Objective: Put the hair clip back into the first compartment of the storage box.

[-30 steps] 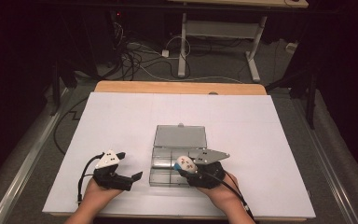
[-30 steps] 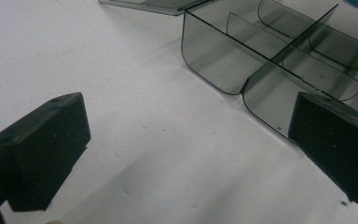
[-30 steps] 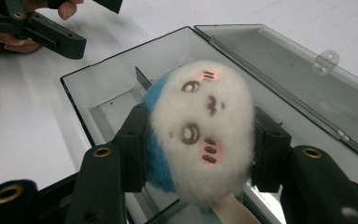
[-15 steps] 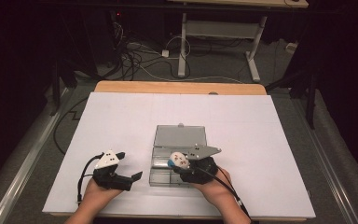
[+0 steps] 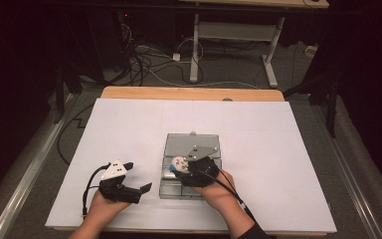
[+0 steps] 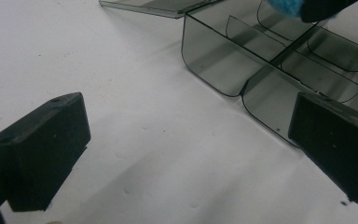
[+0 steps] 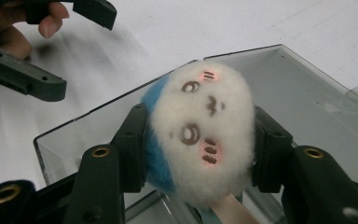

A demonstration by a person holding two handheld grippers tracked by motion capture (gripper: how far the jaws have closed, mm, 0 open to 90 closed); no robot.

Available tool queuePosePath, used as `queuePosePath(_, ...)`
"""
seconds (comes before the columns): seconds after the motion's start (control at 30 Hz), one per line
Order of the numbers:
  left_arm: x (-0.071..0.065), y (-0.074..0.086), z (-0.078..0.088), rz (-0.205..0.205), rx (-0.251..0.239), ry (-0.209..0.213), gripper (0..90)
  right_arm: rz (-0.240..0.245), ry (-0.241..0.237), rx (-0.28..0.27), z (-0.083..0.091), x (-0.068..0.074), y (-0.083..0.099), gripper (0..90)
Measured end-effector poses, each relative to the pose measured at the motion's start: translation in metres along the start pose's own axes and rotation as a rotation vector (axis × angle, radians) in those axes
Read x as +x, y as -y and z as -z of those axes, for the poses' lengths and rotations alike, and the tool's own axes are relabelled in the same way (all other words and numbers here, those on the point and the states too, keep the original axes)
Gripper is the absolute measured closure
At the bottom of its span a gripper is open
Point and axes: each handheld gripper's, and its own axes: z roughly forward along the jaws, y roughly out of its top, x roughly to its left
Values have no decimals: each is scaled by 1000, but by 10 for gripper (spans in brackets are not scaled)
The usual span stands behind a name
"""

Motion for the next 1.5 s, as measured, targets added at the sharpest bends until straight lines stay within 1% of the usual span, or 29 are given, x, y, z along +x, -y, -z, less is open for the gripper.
queuePosePath(0.2,0,0,0,-1,0,-1,0,-6,2,12,-11,1,-3,495)
queuePosePath(0.3,0,0,0,0,0,-1,0,2,3,37,-15,3,-6,488)
queuePosePath(0.4,0,0,0,0,0,-1,0,2,6,40,-18,3,-8,485)
queuePosePath(0.5,0,0,0,0,0,0,0,2,6,56,-22,2,-11,482)
queuePosePath(0.6,0,0,0,1,0,1,0,1,8,64,-24,2,-12,476)
queuePosePath(0.77,0,0,0,-1,-1,1,0,-12,6,61,-25,1,-12,467)
queuePosePath(0.83,0,0,0,-1,-1,0,0,-14,-6,62,-26,0,-12,437)
queuePosePath(0.9,0,0,0,-1,-2,0,0,-29,-14,67,-27,-1,-12,388)
queuePosePath(0.93,0,0,0,-1,-2,0,0,-30,-11,60,-26,-1,-12,378)
queuePosePath(1.03,0,0,0,0,-1,1,0,-36,-23,44,-22,-3,-12,350)
queuePosePath(1.2,0,0,0,-1,-3,1,0,-45,-22,7,-6,-6,-7,344)
queuePosePath(1.33,0,0,0,-2,-3,-1,0,-44,-16,-19,7,-9,2,338)
queuePosePath(1.5,-1,0,0,-4,-4,-1,0,-45,-4,-24,22,-14,17,312)
